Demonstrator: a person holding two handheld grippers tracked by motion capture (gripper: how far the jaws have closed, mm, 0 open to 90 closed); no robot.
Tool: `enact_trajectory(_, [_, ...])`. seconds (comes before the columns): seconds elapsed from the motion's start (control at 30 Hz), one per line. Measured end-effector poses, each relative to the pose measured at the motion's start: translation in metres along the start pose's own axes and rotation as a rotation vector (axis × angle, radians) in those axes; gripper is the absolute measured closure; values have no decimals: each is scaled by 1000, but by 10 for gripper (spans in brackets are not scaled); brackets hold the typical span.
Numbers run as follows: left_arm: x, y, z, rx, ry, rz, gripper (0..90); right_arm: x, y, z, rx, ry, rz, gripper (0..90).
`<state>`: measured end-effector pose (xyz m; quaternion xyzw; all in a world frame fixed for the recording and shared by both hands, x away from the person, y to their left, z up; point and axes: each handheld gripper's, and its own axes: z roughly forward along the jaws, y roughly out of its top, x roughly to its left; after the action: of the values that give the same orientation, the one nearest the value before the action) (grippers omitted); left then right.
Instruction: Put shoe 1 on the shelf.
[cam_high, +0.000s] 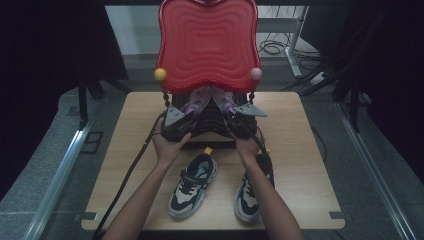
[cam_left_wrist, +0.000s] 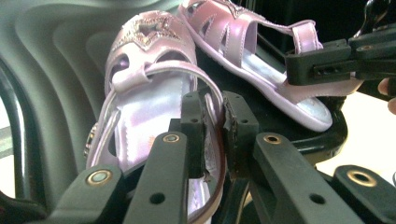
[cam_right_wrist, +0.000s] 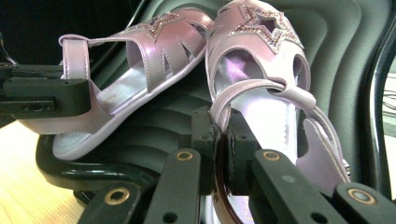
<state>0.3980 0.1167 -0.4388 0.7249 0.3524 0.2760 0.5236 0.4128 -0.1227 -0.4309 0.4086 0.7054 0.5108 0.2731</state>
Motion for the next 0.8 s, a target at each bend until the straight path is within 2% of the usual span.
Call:
enact_trajectory(0.5, [-3,-4,3,10,-11,-10,738,2,-4,3,25,12,8,836])
enact_trajectory(0.53, [-2,-4,2,11,-9,-10,730,2,-4,3,27,17,11,816])
enact_trajectory(0.63, [-1,-3,-2,6,-7,-11,672,2,-2,1,25,60,22,683])
enact_trajectory(0.73, [1,-1,-6,-3,-9,-22,627,4,0,-4,16,55,9,621])
enact_trajectory(0.8, [1,1,-10,0,-15,-39,596,3,2,-8,10,66,27,592])
